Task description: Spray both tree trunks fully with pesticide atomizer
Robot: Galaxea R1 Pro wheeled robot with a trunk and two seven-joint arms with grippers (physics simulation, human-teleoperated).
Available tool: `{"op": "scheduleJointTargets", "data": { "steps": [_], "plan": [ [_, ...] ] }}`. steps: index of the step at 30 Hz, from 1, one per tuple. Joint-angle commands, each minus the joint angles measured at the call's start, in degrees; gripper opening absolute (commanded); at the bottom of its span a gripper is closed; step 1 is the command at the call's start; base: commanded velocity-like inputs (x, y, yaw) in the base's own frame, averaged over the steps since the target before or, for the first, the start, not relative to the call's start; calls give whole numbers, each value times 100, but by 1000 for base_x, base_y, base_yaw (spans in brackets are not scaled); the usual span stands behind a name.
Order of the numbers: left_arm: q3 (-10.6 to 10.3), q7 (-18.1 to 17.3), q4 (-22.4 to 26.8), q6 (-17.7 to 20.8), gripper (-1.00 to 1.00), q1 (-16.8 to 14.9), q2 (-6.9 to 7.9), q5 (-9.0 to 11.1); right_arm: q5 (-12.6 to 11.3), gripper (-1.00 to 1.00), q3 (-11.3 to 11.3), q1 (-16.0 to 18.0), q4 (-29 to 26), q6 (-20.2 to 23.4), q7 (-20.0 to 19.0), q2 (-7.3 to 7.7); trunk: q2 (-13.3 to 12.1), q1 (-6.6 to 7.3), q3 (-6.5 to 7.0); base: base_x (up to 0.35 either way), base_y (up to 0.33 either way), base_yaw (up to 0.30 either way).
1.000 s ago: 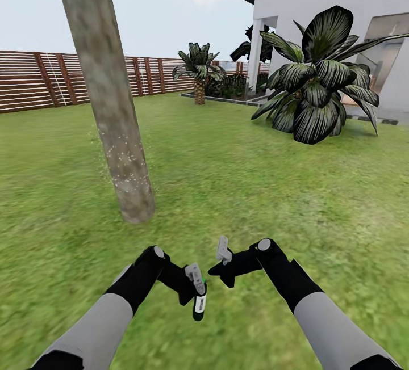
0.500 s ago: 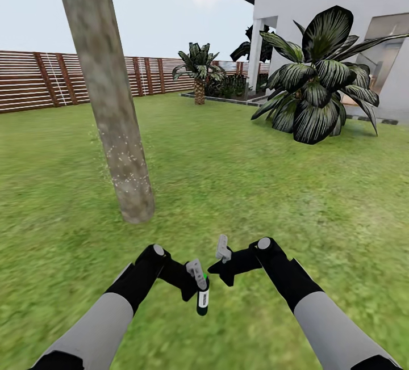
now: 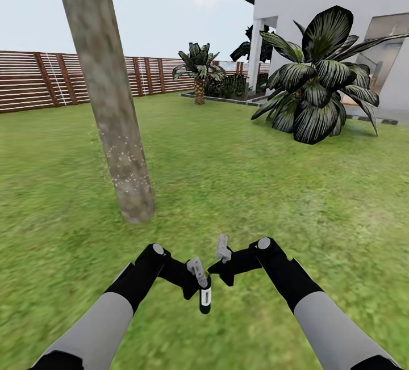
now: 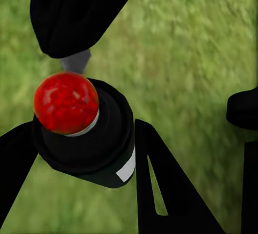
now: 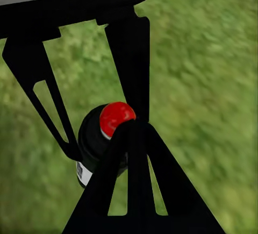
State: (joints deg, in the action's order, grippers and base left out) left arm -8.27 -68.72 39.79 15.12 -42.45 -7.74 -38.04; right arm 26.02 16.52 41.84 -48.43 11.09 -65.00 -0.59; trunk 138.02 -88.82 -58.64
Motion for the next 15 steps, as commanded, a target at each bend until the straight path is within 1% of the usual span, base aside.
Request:
{"op": "scheduleJointTargets", "data": {
  "steps": [1, 7, 11, 12, 13, 14, 15],
  "plan": [
    [0, -1, -2, 0, -100, 0, 0, 5, 0, -100, 0, 0, 0, -1, -2, -1, 0, 0, 0, 0, 0, 0],
    [-1, -3, -4, -3, -100, 0, 7, 7, 0, -100, 0, 0, 0, -2, -4, 3, 0, 0, 0, 0, 0, 0],
    [7, -13, -25, -19, -100, 23, 76, -5, 0, -100, 0, 0, 8, -2, 1, 1, 0, 0, 0, 0, 0, 0],
    [8, -16, -29, -24, -100, 32, 148, -19, 0, -100, 0, 0, 14, -2, 3, -1, 0, 0, 0, 0, 0, 0],
    [9, -19, -49, -26, -100, 45, 413, -17, 0, -100, 0, 0, 24, -2, 2, 3, 0, 0, 0, 0, 0, 0],
    [9, -19, -62, -26, -100, 50, 500, -33, 0, -100, 0, 0, 25, -2, 3, 5, 0, 0, 0, 0, 0, 0],
    [9, -19, -71, -27, -100, 61, 641, -50, 0, -100, 0, 0, 26, -2, 1, 6, 0, 0, 0, 0, 0, 0]
  ]
}}
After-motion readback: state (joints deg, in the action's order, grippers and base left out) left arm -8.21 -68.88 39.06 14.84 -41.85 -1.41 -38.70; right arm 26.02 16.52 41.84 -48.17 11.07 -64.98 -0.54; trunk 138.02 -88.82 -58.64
